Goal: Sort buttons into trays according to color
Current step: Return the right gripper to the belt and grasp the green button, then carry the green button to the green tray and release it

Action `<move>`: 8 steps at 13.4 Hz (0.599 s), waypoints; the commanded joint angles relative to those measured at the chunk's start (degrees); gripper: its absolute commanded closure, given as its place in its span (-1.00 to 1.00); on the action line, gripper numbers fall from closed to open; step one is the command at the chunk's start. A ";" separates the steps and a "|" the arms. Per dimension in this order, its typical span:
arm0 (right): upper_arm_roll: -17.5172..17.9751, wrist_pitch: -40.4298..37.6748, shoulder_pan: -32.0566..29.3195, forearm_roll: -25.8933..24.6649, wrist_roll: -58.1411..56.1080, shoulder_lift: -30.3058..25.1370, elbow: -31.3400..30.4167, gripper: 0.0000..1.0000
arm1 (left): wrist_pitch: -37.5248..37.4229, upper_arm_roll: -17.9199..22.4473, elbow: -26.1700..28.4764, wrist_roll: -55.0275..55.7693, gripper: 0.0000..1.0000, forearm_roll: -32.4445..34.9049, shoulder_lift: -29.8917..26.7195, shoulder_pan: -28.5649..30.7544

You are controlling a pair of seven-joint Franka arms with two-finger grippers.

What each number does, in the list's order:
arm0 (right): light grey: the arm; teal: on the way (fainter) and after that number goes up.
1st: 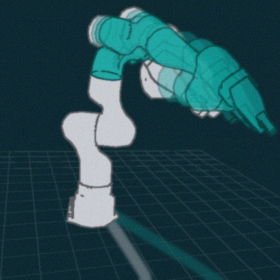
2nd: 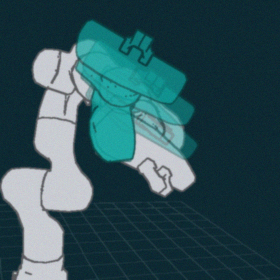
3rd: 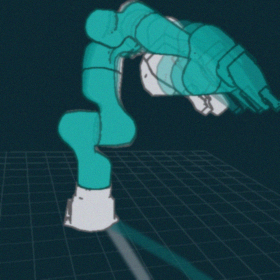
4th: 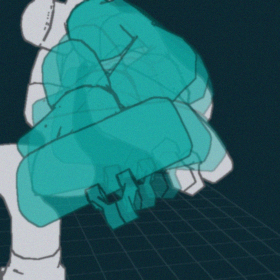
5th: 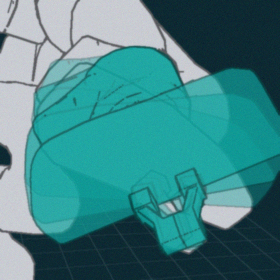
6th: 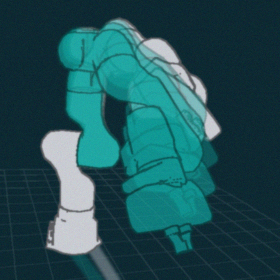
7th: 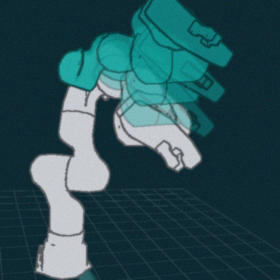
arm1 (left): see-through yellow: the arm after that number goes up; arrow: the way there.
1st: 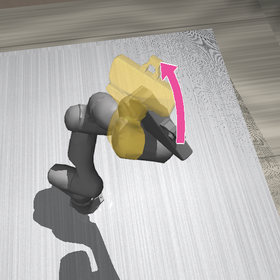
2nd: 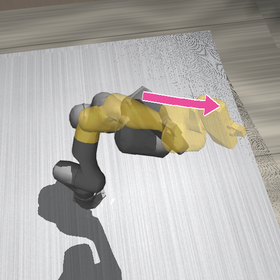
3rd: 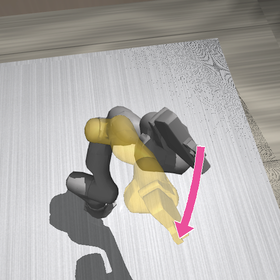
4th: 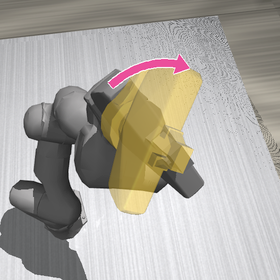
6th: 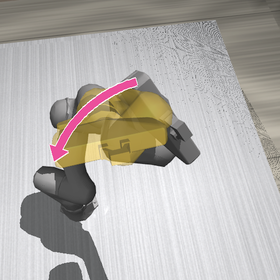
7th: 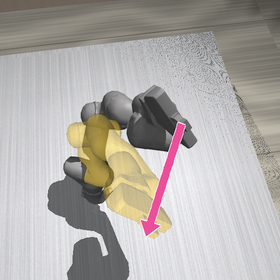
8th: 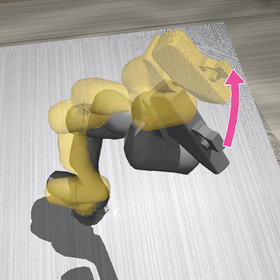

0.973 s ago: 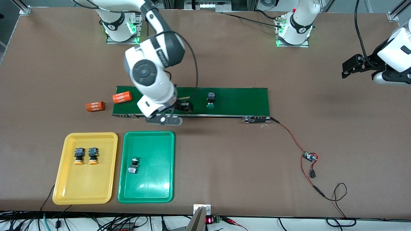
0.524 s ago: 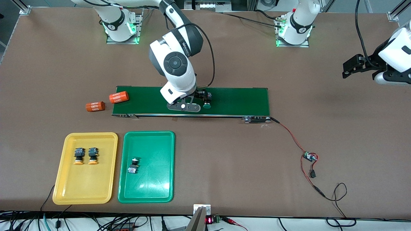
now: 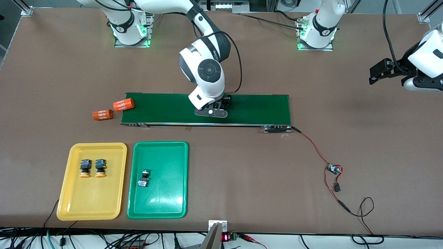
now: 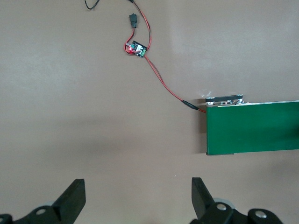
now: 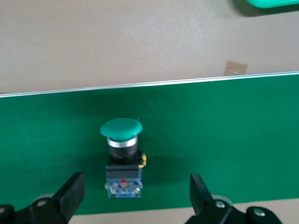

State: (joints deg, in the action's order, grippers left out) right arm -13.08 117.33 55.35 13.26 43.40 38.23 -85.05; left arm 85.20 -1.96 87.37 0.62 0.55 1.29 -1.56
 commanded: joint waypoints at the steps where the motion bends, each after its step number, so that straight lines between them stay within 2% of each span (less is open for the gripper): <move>1: -0.63 3.42 0.72 0.10 1.34 2.19 -0.12 -1.00 | -1.35 0.03 -1.76 -1.24 -1.00 0.59 0.64 0.24; 2: -0.63 4.30 0.63 0.10 1.34 2.89 -0.12 -0.99 | -1.35 0.03 -1.76 -1.15 -1.00 0.59 0.64 0.24; 3: -0.63 5.09 0.28 0.10 1.34 3.51 -0.21 -0.83 | -1.35 0.03 -1.67 -1.24 -1.00 0.59 0.64 0.24; 4: -0.63 5.36 -0.07 0.19 1.43 3.78 -0.21 -0.26 | -1.35 0.03 -1.76 -1.15 -1.00 0.59 0.64 0.24; 5: -0.71 5.36 -0.42 0.36 1.77 3.78 -0.21 0.11 | -1.35 0.03 -1.76 -0.98 -1.00 0.59 0.64 0.24; 6: -0.80 5.36 -1.21 0.54 2.56 3.61 -0.03 0.42 | -1.35 0.03 -1.67 -0.97 -1.00 0.59 0.64 0.24; 7: -0.80 5.36 -1.91 0.97 2.83 3.34 0.23 0.66 | -1.35 0.03 -1.76 -0.97 -1.00 0.59 0.64 0.24; 8: -0.80 5.36 -2.53 1.07 2.40 2.99 0.84 0.79 | -1.35 0.03 -1.76 -1.15 -1.00 0.59 0.64 0.24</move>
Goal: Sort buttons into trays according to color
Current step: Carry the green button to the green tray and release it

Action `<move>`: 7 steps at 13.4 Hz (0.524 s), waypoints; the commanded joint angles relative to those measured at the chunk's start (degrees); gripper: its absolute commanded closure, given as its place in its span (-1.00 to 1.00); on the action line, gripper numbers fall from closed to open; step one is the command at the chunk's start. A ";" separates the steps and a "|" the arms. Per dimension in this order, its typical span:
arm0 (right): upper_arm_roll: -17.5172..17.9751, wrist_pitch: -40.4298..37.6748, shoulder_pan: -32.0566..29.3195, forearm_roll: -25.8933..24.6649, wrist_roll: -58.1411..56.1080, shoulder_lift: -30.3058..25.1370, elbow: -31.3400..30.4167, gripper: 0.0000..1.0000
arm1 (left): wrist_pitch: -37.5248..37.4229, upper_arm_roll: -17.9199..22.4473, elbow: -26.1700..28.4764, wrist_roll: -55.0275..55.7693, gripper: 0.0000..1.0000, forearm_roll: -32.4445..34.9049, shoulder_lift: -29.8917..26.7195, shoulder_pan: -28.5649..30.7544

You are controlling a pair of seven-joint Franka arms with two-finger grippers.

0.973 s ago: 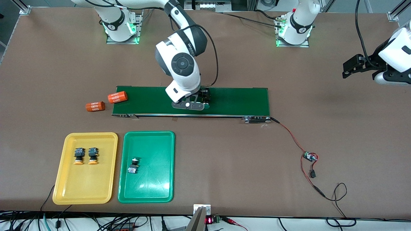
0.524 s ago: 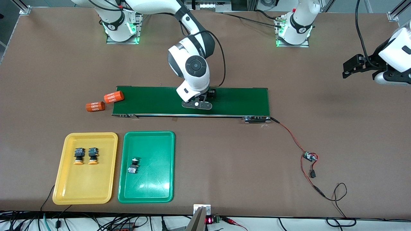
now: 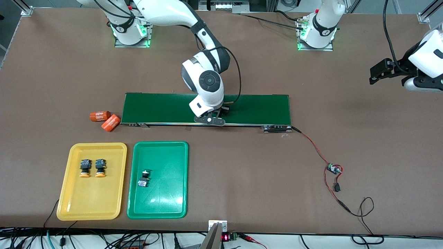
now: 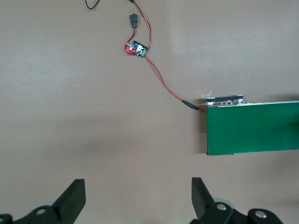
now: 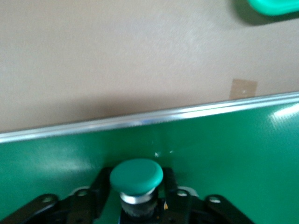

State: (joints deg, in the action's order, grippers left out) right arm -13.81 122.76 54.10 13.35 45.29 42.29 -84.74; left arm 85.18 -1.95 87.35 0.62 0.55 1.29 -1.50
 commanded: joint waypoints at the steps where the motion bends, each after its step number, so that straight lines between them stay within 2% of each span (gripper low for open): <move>1: -0.07 -0.15 -1.28 0.97 0.33 -1.06 1.41 0.90 | -1.42 0.02 -1.66 -1.15 -1.00 0.59 0.64 0.27; 3: -0.16 -0.41 -1.37 1.15 0.42 -1.07 2.99 0.95 | -1.34 0.02 -1.66 -1.15 -1.00 0.59 0.64 0.18; 7: -0.25 0.02 -5.66 0.63 -2.46 -0.54 4.84 0.95 | -1.42 0.02 -1.66 -1.15 -1.00 0.59 0.64 0.27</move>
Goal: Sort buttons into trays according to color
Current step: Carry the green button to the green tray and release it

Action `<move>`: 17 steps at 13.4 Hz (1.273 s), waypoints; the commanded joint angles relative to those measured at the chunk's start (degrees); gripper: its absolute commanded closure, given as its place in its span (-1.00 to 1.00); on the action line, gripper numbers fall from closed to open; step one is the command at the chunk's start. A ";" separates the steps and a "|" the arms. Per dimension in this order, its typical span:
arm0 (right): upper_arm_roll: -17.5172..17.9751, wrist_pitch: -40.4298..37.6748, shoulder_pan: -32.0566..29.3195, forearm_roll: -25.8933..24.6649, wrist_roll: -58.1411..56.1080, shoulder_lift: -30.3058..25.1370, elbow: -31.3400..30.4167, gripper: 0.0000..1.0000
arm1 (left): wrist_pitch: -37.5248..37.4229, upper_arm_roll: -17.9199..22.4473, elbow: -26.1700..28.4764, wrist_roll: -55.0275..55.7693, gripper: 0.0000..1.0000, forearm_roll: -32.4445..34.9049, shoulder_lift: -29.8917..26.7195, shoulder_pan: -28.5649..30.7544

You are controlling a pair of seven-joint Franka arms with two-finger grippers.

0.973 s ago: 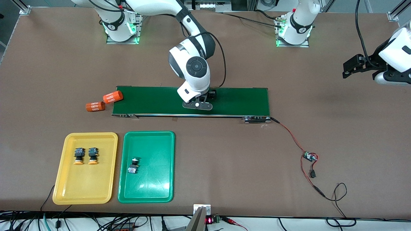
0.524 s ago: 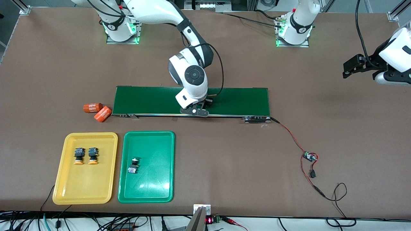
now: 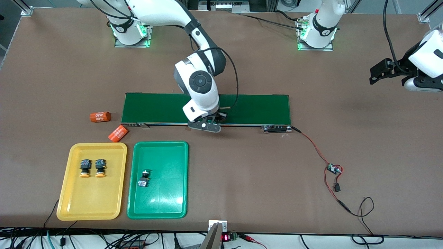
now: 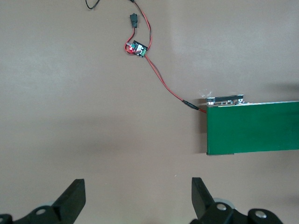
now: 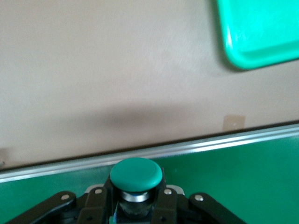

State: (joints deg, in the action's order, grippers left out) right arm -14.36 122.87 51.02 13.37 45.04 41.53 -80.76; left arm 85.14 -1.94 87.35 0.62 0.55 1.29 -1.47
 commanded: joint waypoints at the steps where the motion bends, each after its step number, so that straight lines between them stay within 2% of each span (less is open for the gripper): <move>1: 0.30 0.26 -4.34 0.61 -5.98 0.74 0.87 0.95 | -1.38 0.01 -1.66 -1.15 -1.00 0.59 0.64 0.15; 3: 0.47 0.79 -9.96 0.87 -13.01 1.44 0.96 0.95 | -1.38 0.01 -1.66 -1.24 -1.00 0.59 0.64 0.24; 6: 0.56 1.49 -15.06 0.96 -19.62 5.04 6.47 0.95 | -1.47 0.01 -1.66 -1.24 -1.00 0.59 0.64 0.24; 10: 0.83 4.46 -19.64 1.04 -26.05 16.10 17.99 0.95 | -3.39 0.10 -1.66 -1.50 -1.00 0.59 0.64 0.32; 13: 0.74 7.82 -21.66 1.04 -29.63 20.78 20.21 0.95 | -3.76 0.10 -1.75 -1.50 -1.00 0.51 0.64 0.24; 14: 0.83 7.47 -22.71 1.13 -31.22 20.70 20.12 0.52 | -3.76 0.10 -1.75 -1.50 -1.00 0.51 0.64 0.24; 15: 0.83 6.95 -23.25 1.48 -31.06 20.00 20.03 -0.98 | -3.76 0.10 -1.92 -1.50 -1.00 0.51 0.64 0.24; 17: 0.56 2.05 -23.69 1.75 -30.98 16.84 19.94 -1.00 | -3.76 0.01 -2.01 -1.42 -1.00 0.42 0.64 0.06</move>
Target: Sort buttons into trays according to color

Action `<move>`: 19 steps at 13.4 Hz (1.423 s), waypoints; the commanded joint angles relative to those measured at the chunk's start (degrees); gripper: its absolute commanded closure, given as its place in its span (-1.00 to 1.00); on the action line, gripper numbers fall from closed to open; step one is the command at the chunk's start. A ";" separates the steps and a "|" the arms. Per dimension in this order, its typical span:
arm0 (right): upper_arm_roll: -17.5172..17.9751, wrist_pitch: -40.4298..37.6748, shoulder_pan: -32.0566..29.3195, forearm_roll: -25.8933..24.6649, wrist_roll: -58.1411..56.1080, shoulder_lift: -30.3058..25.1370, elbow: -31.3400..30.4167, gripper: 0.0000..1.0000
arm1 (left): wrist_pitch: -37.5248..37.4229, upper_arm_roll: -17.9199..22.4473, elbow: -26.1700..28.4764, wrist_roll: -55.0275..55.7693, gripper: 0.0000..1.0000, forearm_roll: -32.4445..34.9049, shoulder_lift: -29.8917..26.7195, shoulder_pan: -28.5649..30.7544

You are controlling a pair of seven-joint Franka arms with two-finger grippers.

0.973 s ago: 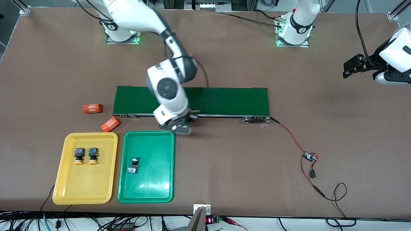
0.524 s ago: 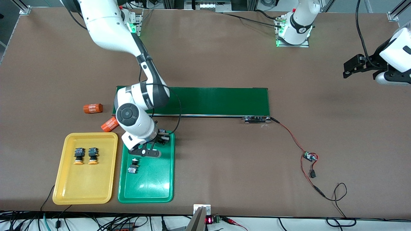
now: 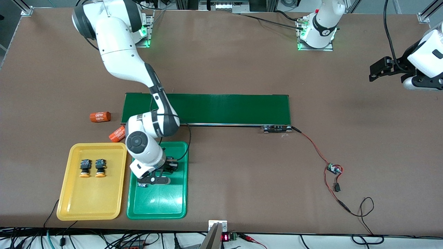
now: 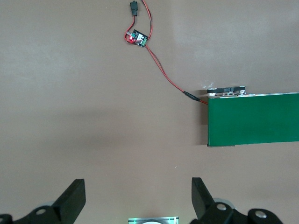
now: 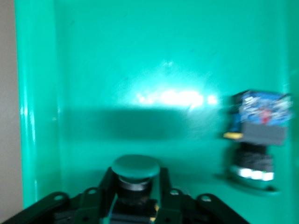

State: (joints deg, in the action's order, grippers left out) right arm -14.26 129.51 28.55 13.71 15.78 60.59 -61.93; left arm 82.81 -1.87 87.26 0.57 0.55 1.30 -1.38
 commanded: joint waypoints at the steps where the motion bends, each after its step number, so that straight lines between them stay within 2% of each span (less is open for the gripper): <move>1: 0.20 -6.88 -1.31 1.23 -1.71 -4.23 1.11 -1.00 | -1.42 -0.15 -2.01 -1.02 -1.00 0.42 0.64 -0.20; 2: 0.11 -9.08 -1.40 0.79 -1.63 -6.60 1.02 -1.00 | -1.42 -0.15 -2.01 -0.84 -1.00 0.42 0.64 -0.38; 5: -3.22 -15.76 -0.78 0.79 -1.80 -11.97 1.11 -1.00 | -1.42 -0.15 -2.01 -1.10 -1.00 0.24 0.64 -0.38; 9: -3.93 -24.46 -0.87 0.61 -1.80 -17.60 1.11 -1.00 | -1.51 -0.06 -2.01 -1.45 -1.00 0.15 0.64 0.15; 12: -5.51 -27.03 -1.57 0.70 -2.07 -21.03 1.02 -1.00 | -1.51 -0.06 -2.01 -1.36 -1.00 0.15 0.64 -0.03; 14: -9.19 -27.64 -1.14 0.53 -2.33 -22.43 1.11 -1.00 | -1.60 -0.15 -2.01 -1.02 -1.00 0.15 0.64 -0.03; 15: -12.43 -29.38 -0.79 0.53 -2.68 -23.23 0.93 -1.00 | -1.60 -0.15 -2.01 -0.67 -1.00 0.15 0.64 -0.20; 16: -13.76 -32.10 -1.83 0.61 -4.33 -24.54 0.84 -1.00 | -1.60 -0.15 -2.09 -0.57 -1.00 0.15 0.64 -0.46; 17: -13.52 -34.13 -4.97 1.14 -7.22 -26.64 -0.20 -1.00 | -1.60 -0.32 -2.09 -0.49 -1.00 0.15 0.55 -0.55; 19: -10.37 -35.37 -11.21 0.53 -11.45 -32.17 -3.97 -1.00 | -1.51 -0.50 -2.09 -0.49 -1.00 0.15 0.63 -0.55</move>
State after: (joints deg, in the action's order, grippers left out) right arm -27.80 95.77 22.50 13.71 8.63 34.90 -60.60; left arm 82.60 -2.14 86.95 0.56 0.55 1.30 -1.81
